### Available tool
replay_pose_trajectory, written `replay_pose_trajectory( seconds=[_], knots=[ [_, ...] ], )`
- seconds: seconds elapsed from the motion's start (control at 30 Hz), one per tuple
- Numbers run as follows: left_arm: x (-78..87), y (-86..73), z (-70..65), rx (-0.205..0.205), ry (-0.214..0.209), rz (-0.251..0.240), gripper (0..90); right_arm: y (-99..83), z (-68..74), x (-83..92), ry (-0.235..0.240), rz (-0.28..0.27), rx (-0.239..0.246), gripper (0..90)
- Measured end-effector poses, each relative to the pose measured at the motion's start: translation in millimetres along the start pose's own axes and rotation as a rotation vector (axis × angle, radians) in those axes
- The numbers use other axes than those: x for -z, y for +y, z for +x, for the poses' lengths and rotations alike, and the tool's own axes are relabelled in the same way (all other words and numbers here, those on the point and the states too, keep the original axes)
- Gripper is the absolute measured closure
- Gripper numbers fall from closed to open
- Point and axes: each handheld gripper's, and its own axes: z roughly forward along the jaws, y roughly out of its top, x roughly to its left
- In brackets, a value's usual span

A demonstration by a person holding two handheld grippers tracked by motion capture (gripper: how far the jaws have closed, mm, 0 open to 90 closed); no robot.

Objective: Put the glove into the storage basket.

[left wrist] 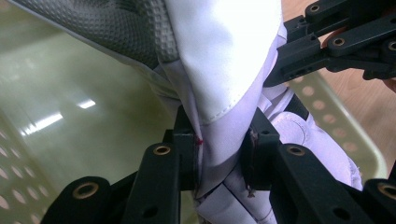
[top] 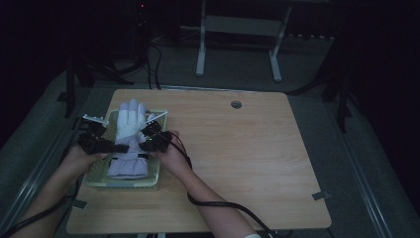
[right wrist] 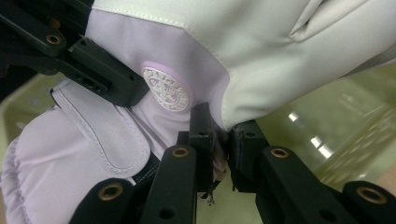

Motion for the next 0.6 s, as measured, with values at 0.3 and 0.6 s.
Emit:
replay_pose_trajectory(
  seconds=[0.3, 0.6],
  knots=[
    [-8.9, -11.6, 1.7, 0.029, 0.022, 0.059, 71.2, -8.6, 4.9, -15.2, 0.004, 0.072, -0.003, 80.5],
    [-16.1, -16.4, 5.3, 0.061, 0.026, 0.118, 71.2, -7.2, 21.9, -25.7, -0.097, 0.149, 0.048, 80.1]
  ],
)
